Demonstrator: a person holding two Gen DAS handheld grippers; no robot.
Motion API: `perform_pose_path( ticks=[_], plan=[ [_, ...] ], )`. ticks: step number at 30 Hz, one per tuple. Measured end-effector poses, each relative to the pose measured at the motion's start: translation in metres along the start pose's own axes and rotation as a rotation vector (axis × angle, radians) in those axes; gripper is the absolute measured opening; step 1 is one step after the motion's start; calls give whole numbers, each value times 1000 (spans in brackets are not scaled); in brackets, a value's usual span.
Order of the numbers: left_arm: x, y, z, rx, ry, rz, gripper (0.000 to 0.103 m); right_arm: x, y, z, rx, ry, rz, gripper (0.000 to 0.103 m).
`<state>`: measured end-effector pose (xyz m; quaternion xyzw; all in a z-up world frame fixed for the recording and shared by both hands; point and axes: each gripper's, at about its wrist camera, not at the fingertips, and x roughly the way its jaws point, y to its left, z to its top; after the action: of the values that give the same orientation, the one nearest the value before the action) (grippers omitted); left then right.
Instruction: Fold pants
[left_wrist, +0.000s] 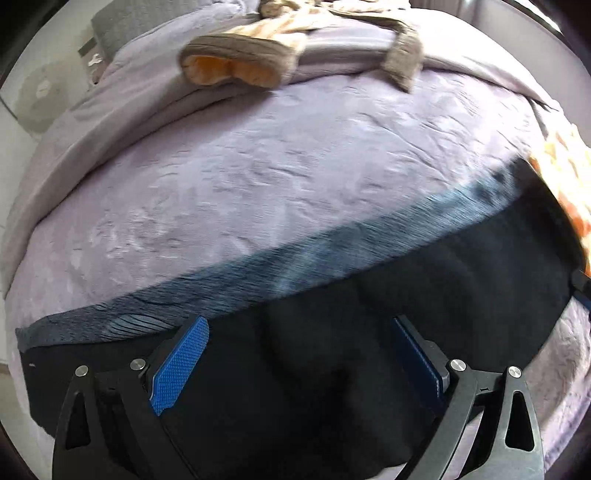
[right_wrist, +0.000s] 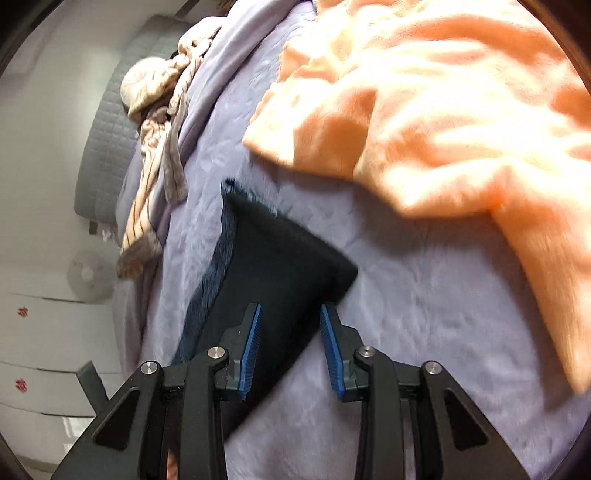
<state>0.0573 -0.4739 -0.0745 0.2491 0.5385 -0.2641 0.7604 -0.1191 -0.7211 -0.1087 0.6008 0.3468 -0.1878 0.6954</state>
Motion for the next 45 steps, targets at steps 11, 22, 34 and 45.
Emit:
perform_pose_path(
  ticks=[11,22,34,45],
  plan=[
    [29,-8,-23,-9,56,-11,102,0,-16,3,25,63,-4,31],
    [30,-9,-22,-8,57,-7,102,12,-14,-18,41,125,74,42],
    [31,-10,-20,-8,59,-9,102,33,-11,-11,36,132,60,42],
    [31,-11,-21,0,59,-7,102,28,-4,-8,-28,117,121,45]
  ],
)
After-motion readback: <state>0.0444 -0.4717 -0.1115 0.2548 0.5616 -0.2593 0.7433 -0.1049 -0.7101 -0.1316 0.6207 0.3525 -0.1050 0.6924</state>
